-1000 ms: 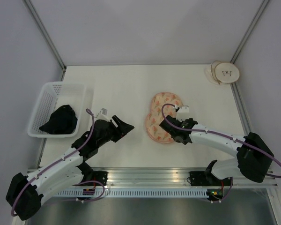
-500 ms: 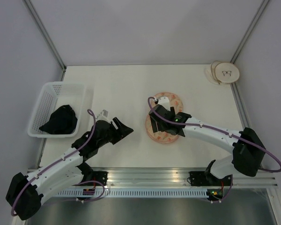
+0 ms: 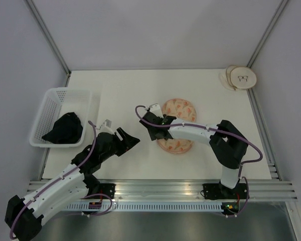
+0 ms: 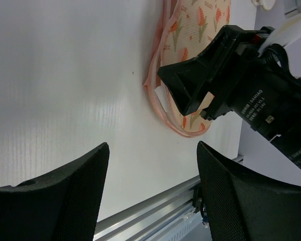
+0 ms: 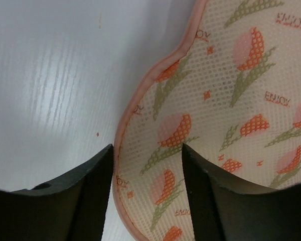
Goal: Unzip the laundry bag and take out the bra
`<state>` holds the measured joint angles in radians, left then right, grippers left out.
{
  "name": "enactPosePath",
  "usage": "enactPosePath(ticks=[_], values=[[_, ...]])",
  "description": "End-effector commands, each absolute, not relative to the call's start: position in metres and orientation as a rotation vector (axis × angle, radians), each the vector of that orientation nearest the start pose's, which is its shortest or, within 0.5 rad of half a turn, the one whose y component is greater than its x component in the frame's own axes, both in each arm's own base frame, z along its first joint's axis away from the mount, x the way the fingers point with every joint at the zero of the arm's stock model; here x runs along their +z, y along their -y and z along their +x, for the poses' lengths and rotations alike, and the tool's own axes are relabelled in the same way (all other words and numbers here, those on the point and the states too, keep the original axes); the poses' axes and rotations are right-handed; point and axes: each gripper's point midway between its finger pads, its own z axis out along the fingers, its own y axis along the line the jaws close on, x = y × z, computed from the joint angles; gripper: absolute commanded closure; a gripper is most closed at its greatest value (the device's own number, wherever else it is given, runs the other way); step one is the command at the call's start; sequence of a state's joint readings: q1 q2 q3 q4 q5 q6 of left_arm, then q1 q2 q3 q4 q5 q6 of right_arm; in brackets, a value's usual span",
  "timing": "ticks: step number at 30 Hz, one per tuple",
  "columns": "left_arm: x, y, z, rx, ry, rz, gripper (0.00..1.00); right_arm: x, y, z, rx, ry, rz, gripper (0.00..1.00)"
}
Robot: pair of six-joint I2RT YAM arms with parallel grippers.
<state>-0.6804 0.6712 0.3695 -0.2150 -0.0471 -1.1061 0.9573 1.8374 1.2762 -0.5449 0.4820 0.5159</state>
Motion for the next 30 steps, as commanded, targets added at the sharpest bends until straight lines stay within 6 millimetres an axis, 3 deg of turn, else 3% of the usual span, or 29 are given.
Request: enactPosePath(ticks=[1,4,5,8,15,19,21,26,27,28,30], values=[[0.122,0.186,0.196,-0.952,-2.180,-0.512,0.25,0.065,-0.291,0.294,-0.127,-2.427,-0.354,0.40],[0.120,0.185,0.195,-0.945,-2.185,-0.512,0.25,0.062,-0.286,0.293,-0.160,-2.427,-0.348,0.64],[0.119,0.185,0.195,-0.944,-2.187,-0.514,0.25,0.068,-0.286,0.294,-0.149,-2.417,-0.340,0.77],[0.116,0.186,0.194,-0.945,-2.200,-0.515,0.26,0.084,-0.284,0.292,-0.115,-2.382,-0.310,0.95],[0.112,0.189,0.194,-0.943,-2.218,-0.509,0.26,0.118,-0.266,0.284,-0.070,-2.323,-0.231,1.00],[0.112,0.190,0.196,-0.939,-2.221,-0.506,0.26,0.129,-0.245,0.275,-0.051,-2.295,-0.151,1.00],[0.110,0.190,0.196,-0.931,-2.230,-0.506,0.26,0.144,-0.231,0.273,-0.023,-2.259,-0.050,1.00],[0.114,0.194,0.200,-0.937,-2.228,-0.497,0.26,0.164,-0.133,0.271,-0.202,-2.149,0.298,1.00],[0.115,0.195,0.200,-0.939,-2.226,-0.494,0.27,0.153,-0.120,0.267,-0.220,-2.162,0.317,1.00],[0.118,0.197,0.202,-0.946,-2.220,-0.490,0.27,0.159,-0.114,0.268,-0.172,-2.143,0.364,1.00],[0.120,0.199,0.204,-0.944,-2.227,-0.477,0.27,0.150,-0.092,0.266,-0.163,-2.141,0.447,0.99]])
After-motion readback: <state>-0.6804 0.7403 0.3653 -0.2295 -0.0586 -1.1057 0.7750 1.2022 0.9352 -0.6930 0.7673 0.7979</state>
